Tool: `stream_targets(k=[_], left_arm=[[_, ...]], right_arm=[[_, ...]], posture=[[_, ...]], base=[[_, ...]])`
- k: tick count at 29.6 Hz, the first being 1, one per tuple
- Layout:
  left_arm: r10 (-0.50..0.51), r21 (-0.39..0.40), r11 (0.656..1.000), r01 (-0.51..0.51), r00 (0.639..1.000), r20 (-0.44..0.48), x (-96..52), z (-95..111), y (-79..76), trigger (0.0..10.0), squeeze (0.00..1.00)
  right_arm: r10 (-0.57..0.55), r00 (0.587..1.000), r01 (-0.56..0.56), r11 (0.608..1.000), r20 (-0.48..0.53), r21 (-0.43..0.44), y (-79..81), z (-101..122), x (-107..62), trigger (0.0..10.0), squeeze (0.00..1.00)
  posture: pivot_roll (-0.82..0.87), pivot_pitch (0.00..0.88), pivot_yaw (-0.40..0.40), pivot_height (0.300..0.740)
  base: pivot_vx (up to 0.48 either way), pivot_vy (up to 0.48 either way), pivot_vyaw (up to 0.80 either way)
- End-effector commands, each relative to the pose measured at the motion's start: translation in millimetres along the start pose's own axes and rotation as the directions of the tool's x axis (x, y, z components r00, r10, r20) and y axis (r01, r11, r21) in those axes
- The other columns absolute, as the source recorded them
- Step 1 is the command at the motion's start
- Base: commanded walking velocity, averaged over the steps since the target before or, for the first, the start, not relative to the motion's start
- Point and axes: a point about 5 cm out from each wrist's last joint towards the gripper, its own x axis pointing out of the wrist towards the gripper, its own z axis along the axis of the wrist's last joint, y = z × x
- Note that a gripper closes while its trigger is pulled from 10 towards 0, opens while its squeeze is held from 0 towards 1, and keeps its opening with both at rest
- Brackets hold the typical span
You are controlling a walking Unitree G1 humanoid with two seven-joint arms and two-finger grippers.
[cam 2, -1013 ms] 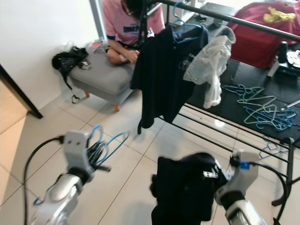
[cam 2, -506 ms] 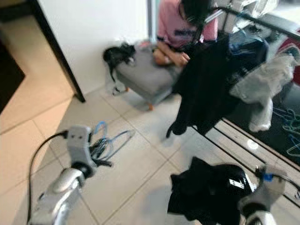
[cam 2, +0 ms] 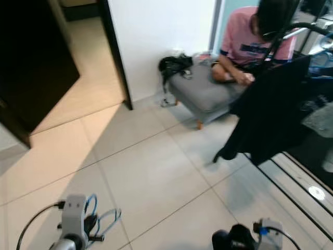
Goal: Hang hanger
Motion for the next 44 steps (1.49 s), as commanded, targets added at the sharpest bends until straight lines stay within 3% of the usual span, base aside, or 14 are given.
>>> stream_targets(k=[1, 6, 15, 21, 24, 33, 44], left_arm=[[0.025, -0.029, 0.999, -0.027, 0.998, -0.053, -5.9, -16, 6.6, 10.0, 0.00], [0.064, -0.006, 0.998, -0.064, 0.998, -0.026, -0.1, -20, 8.4, 10.0, 0.00], [0.121, 0.108, 0.987, -0.119, 0.993, -0.011, 4.9, -20, 6.6, 10.0, 0.00], [0.084, 0.056, 0.995, -0.083, 0.996, -0.018, 8.7, -21, 6.0, 10.0, 0.00], [0.069, -0.010, 0.998, -0.069, 0.997, -0.020, 10.6, -23, 8.9, 10.0, 0.00], [0.064, -0.009, 0.998, -0.064, 0.998, -0.019, 11.9, -25, 10.0, 10.0, 0.00], [0.036, -0.030, 0.999, -0.036, 0.999, -0.014, 13.8, -28, 8.8, 10.0, 0.00]], right_arm=[[-0.005, 1.000, 0.005, 1.000, 0.007, -0.022, -2.6, -2, -0.6, 10.0, 0.00], [0.015, 1.000, -0.015, 0.999, 0.013, -0.040, -5.8, -7, 8.0, 10.0, 0.00], [0.052, 0.998, -0.050, 0.997, 0.019, -0.062, -6.8, -9, 13.0, 10.0, 0.00], [0.066, 0.997, -0.063, 0.995, 0.042, -0.075, -3.5, -6, 13.8, 10.0, 0.00], [0.065, 0.997, -0.062, 0.996, 0.045, -0.069, -10.9, -15, 4.0, 10.0, 0.00], [0.034, 0.999, -0.035, 0.998, -0.023, -0.044, -37.8, -47, -13.7, 10.0, 0.00], [0.032, 0.999, -0.033, 0.999, -0.038, -0.028, -40.2, -53, -12.6, 10.0, 0.00]], posture=[[-0.01, 0.184, -0.054, 0.740], [-0.01, 0.184, -0.059, 0.740], [0.00, 0.184, -0.068, 0.740], [0.00, 0.184, -0.066, 0.740], [0.00, 0.186, -0.063, 0.740], [0.00, 0.188, -0.065, 0.740], [0.00, 0.175, -0.068, 0.740]], base=[[0.000, 0.000, 0.76], [0.000, 0.000, 0.76], [0.000, 0.000, 0.76], [0.000, 0.000, 0.76], [0.000, 0.000, 0.76], [0.000, 0.000, 0.76], [0.000, 0.000, 0.76]])
